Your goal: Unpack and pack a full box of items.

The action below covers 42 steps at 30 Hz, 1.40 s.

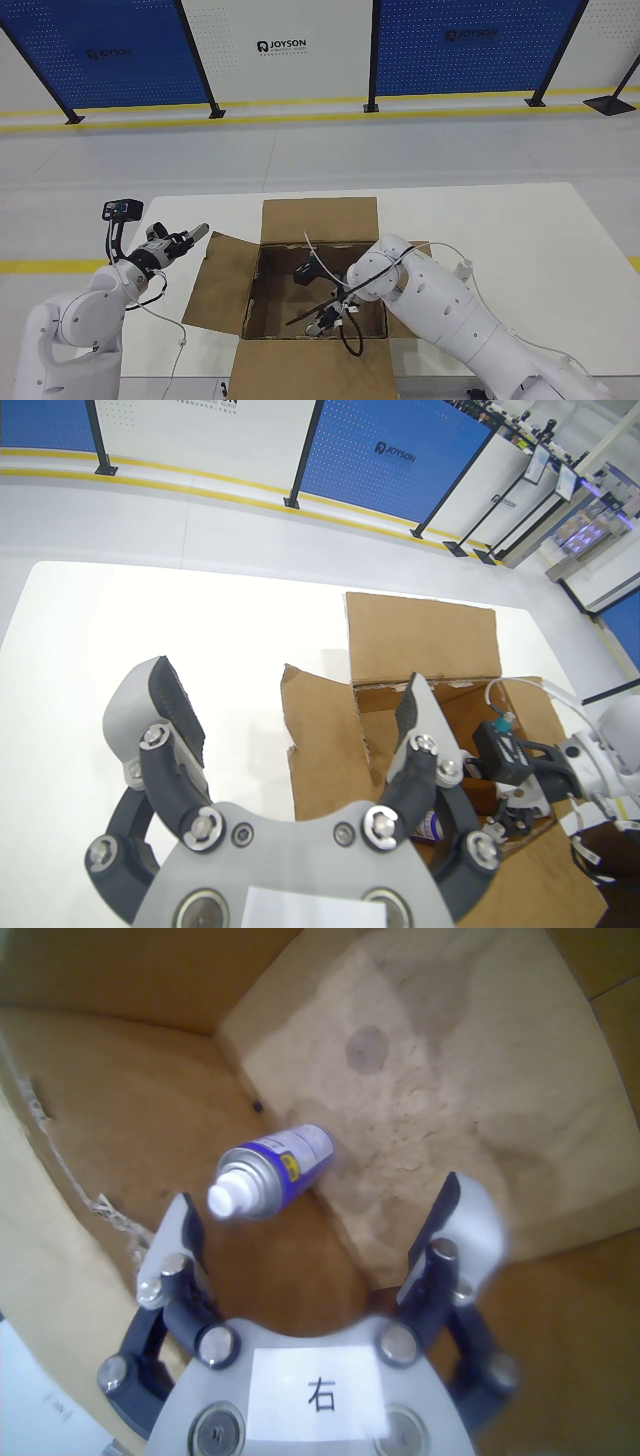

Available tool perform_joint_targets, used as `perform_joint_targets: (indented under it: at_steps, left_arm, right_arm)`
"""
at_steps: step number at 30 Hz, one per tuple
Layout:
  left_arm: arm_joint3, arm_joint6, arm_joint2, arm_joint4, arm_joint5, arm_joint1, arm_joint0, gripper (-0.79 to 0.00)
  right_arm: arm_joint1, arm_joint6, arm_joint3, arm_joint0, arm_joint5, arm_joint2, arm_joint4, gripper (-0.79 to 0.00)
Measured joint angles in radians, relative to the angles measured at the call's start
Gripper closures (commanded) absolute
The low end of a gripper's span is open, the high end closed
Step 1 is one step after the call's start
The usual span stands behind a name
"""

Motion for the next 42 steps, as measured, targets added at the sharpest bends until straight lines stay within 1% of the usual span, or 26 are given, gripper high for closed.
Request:
perform_joint_targets:
  at_steps: [1, 2, 7, 10, 14, 15, 16, 18, 19, 23, 27, 31, 34, 37, 40, 42]
  left_arm:
    - [0.000, 0.000, 0.000, 0.000, 0.000, 0.000, 0.000, -0.785]
    - [0.000, 0.000, 0.000, 0.000, 0.000, 0.000, 0.000, -0.785]
    - [0.000, 0.000, 0.000, 0.000, 0.000, 0.000, 0.000, -0.785]
    - [0.000, 0.000, 0.000, 0.000, 0.000, 0.000, 0.000, -0.785]
    - [0.000, 0.000, 0.000, 0.000, 0.000, 0.000, 0.000, -0.785]
    - [0.000, 0.000, 0.000, 0.000, 0.000, 0.000, 0.000, -0.785]
    - [0.000, 0.000, 0.000, 0.000, 0.000, 0.000, 0.000, -0.785]
    - [0.000, 0.000, 0.000, 0.000, 0.000, 0.000, 0.000, -0.785]
    - [0.000, 0.000, 0.000, 0.000, 0.000, 0.000, 0.000, -0.785]
    - [0.000, 0.000, 0.000, 0.000, 0.000, 0.000, 0.000, -0.785]
    - [0.000, 0.000, 0.000, 0.000, 0.000, 0.000, 0.000, -0.785]
    - [0.000, 0.000, 0.000, 0.000, 0.000, 0.000, 0.000, -0.785]
    - [0.000, 0.000, 0.000, 0.000, 0.000, 0.000, 0.000, -0.785]
    - [0.000, 0.000, 0.000, 0.000, 0.000, 0.000, 0.000, -0.785]
    - [0.000, 0.000, 0.000, 0.000, 0.000, 0.000, 0.000, -0.785]
    - [0.000, 0.000, 0.000, 0.000, 0.000, 0.000, 0.000, -0.785]
  right_arm:
    - [-0.001, 0.003, 0.006, 0.003, 0.005, -0.004, -0.008, -0.751]
    - [-0.004, 0.006, 0.012, 0.007, 0.011, -0.010, -0.018, -0.733]
    - [-0.009, 0.002, 0.036, 0.023, 0.033, -0.020, -0.053, -0.739]
    - [-0.010, -0.023, 0.054, 0.033, 0.053, -0.015, -0.081, -0.748]
    - [-0.011, -0.050, 0.068, 0.042, 0.093, -0.011, -0.124, -0.711]
    - [-0.011, -0.060, 0.068, 0.043, 0.101, -0.007, -0.128, -0.717]
    - [-0.010, -0.076, 0.064, 0.043, 0.110, 0.001, -0.130, -0.751]
    - [-0.007, -0.090, 0.058, 0.044, 0.134, 0.010, -0.149, -0.773]
    - [-0.005, -0.095, 0.051, 0.042, 0.144, 0.014, -0.157, -0.785]
    - [0.004, -0.112, 0.009, 0.029, 0.153, 0.038, -0.174, -0.785]
    - [0.009, -0.091, -0.045, 0.025, 0.157, 0.045, -0.195, -0.785]
    - [0.005, -0.063, -0.117, 0.029, 0.183, 0.027, -0.233, -0.785]
    - [-0.005, -0.045, -0.176, 0.028, 0.260, 0.003, -0.283, -0.785]
    - [-0.019, -0.047, -0.231, 0.017, 0.385, -0.030, -0.346, -0.785]
    - [-0.032, -0.062, -0.239, 0.007, 0.452, -0.060, -0.391, -0.785]
    - [-0.045, -0.090, -0.231, -0.007, 0.476, -0.072, -0.387, -0.785]
